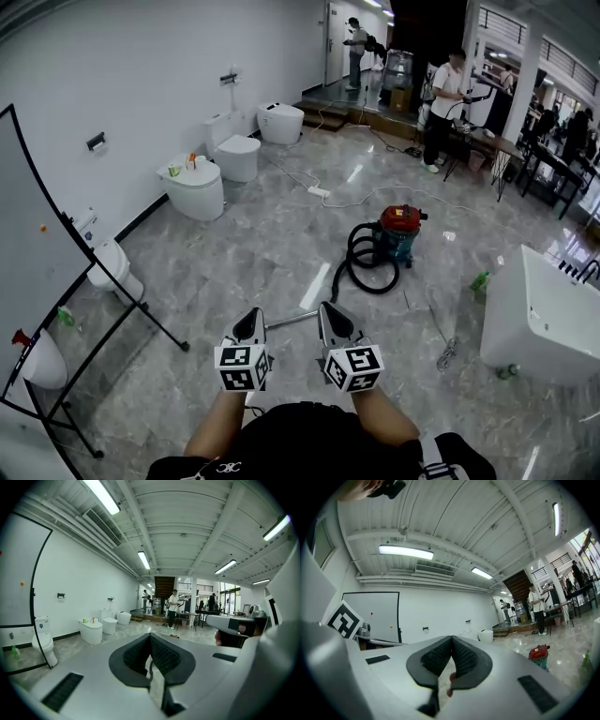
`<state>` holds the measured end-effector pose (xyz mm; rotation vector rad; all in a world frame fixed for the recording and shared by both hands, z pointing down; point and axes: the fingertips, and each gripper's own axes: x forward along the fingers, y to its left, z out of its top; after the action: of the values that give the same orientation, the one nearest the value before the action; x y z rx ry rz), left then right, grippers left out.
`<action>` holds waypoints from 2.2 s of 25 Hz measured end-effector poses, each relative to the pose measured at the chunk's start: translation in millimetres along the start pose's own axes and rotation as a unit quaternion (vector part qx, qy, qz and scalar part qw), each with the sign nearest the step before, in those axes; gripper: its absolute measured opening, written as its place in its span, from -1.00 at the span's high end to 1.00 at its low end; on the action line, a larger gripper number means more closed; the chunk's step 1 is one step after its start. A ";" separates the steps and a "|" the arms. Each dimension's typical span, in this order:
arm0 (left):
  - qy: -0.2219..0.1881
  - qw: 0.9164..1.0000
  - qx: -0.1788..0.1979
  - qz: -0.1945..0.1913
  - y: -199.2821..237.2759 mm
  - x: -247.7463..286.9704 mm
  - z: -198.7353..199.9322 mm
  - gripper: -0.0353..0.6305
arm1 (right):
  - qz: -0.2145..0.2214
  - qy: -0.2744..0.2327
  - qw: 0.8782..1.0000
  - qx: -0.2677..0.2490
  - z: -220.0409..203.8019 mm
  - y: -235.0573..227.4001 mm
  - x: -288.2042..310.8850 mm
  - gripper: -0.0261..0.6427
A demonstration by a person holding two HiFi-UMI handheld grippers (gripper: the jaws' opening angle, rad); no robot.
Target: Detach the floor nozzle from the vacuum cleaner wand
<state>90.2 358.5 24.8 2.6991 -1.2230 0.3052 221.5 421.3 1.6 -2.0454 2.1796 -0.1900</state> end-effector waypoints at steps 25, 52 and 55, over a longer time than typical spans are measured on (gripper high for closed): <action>0.048 0.997 -0.051 -0.038 148.4 217.5 10.3 0.89 | -0.020 0.090 0.996 -0.013 -50.1 -43.8 255.4 0.90; 0.132 0.988 -0.076 -0.005 315.7 359.4 -42.8 0.89 | 0.061 0.214 0.973 -0.062 -175.3 -31.2 456.8 0.90; 0.144 0.986 -0.087 0.002 332.4 389.3 -67.0 0.89 | 0.075 0.240 0.965 -0.073 -213.9 -43.2 486.5 0.90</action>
<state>82.0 -124.0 208.2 2.4030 -1.1137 0.5409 192.7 -68.6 210.0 -2.0631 2.6911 -0.5790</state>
